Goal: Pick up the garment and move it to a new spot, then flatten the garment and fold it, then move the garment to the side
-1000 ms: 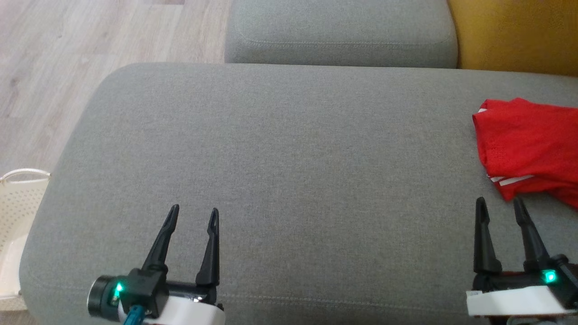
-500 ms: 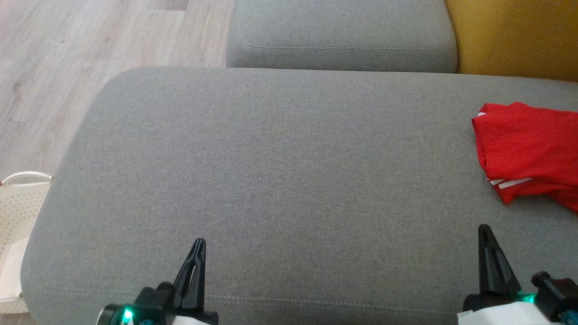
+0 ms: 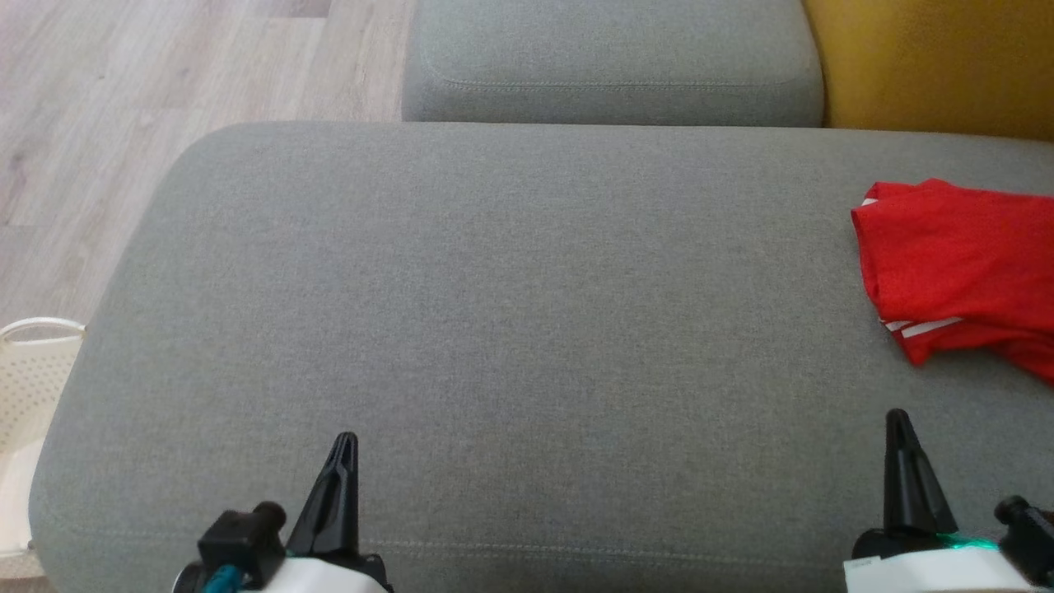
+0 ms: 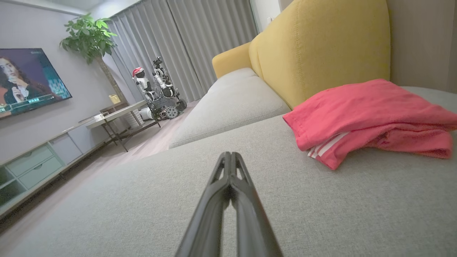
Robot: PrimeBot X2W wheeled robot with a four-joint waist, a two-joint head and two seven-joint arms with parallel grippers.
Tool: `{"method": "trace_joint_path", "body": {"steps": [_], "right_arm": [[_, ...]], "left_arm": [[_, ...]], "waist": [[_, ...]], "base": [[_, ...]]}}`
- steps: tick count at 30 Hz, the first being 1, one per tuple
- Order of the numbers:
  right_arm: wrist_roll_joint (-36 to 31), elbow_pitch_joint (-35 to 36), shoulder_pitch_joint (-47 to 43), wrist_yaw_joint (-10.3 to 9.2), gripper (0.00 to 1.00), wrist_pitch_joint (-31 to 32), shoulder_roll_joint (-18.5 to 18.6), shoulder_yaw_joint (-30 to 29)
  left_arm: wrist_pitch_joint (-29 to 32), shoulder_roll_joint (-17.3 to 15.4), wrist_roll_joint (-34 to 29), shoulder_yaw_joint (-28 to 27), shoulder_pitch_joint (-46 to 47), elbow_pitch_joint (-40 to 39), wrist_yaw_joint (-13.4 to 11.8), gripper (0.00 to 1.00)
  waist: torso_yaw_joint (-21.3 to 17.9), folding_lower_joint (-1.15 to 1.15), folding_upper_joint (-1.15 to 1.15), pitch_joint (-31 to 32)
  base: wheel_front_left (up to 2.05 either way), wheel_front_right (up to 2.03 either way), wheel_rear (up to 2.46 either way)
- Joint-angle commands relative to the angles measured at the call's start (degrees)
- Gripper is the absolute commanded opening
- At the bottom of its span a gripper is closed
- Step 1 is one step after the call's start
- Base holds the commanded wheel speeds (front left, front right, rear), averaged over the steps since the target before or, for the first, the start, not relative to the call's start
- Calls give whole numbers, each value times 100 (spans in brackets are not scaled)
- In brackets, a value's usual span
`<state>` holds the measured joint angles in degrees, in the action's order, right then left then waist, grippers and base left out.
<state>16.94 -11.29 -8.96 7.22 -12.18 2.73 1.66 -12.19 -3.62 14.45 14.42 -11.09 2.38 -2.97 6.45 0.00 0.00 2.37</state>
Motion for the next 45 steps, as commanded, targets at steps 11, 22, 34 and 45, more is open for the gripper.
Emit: {"method": "trace_joint_path", "body": {"steps": [11, 22, 34, 45], "right_arm": [[961, 131, 413, 6, 0, 160, 100, -47], [1677, 92, 524, 8, 0, 302, 123, -84], [2526, 45, 656, 11, 0, 479, 143, -137], [3299, 1, 779, 13, 0, 648, 155, -193]], "left_arm": [[149, -73, 966, -228, 436, 8, 150, 0], [284, -96, 1716, -368, 570, 126, 244, 0], [455, -115, 2602, -548, 722, 259, 355, 0], [621, -126, 3409, -723, 865, 388, 457, 0]], "waist": [[-69, 0, 0, -27], [-129, 0, 0, -51], [-200, 0, 0, -80], [-266, 0, 0, -106]], "base": [[0, 0, 0], [0, 0, 0], [0, 0, 0], [0, 0, 0]]}}
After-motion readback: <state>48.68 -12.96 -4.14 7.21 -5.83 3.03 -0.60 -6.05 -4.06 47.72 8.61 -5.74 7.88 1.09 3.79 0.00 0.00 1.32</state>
